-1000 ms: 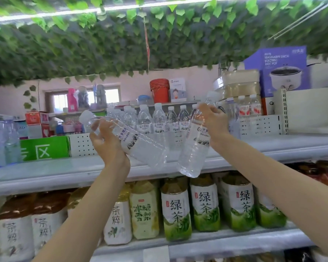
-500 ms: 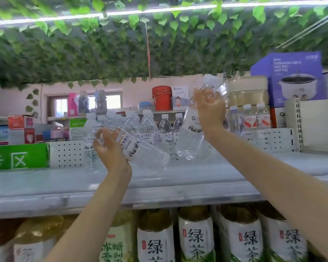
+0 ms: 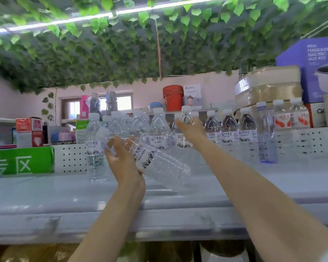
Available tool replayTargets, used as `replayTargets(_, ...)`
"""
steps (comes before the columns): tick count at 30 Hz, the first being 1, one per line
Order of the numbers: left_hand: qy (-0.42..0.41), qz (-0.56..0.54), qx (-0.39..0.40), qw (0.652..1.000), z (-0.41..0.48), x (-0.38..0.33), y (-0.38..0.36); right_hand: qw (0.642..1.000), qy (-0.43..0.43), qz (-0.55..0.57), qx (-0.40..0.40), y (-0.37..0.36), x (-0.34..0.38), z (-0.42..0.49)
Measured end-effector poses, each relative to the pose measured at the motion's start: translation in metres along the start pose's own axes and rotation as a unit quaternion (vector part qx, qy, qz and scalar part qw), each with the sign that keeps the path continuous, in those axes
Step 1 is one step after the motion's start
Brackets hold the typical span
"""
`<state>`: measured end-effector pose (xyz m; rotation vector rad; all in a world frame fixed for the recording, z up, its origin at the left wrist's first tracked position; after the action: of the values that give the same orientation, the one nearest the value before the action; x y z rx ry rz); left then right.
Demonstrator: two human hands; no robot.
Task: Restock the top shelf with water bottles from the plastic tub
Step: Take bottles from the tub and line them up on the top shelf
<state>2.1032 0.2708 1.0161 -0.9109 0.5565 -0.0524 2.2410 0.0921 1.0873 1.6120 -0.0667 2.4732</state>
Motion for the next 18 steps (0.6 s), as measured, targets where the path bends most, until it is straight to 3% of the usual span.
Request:
replayTargets(3, 0.021, -0.001, -0.002, 1.000, 0.000, 0.003, 0.003, 0.994, 0.003, -0.062, 0.090, -0.020, 0.001, -0.003)
replayTargets(7, 0.050, -0.018, -0.002, 0.999, -0.004, 0.006, 0.006, 0.991, -0.007, -0.049, 0.122, -0.015, -0.001, -0.008)
replayTargets(10, 0.065, -0.015, -0.012, 0.998, -0.004, 0.007, 0.008, 0.977, -0.057, -0.105, 0.175, -0.008, -0.014, -0.019)
replayTargets(14, 0.080, -0.013, -0.024, 0.996, -0.005, 0.009, 0.008, 0.945, -0.163, -0.232, 0.162, -0.004, -0.043, -0.037)
replayTargets(18, 0.089, -0.009, -0.022, 0.996, -0.008, 0.006, 0.007, 0.923, -0.139, -0.342, 0.113, -0.012, -0.035, -0.036)
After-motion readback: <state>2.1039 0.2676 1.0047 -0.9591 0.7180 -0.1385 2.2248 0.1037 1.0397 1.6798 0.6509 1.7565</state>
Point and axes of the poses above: each hand's wrist, its own z-axis towards the middle knuckle, its own y-axis out of the back of the hand, x = y × z, the point moved 6 cm from there along z, towards the middle knuckle, and after that the axes turned 11 degrees about -y, right-handed, at the moved point
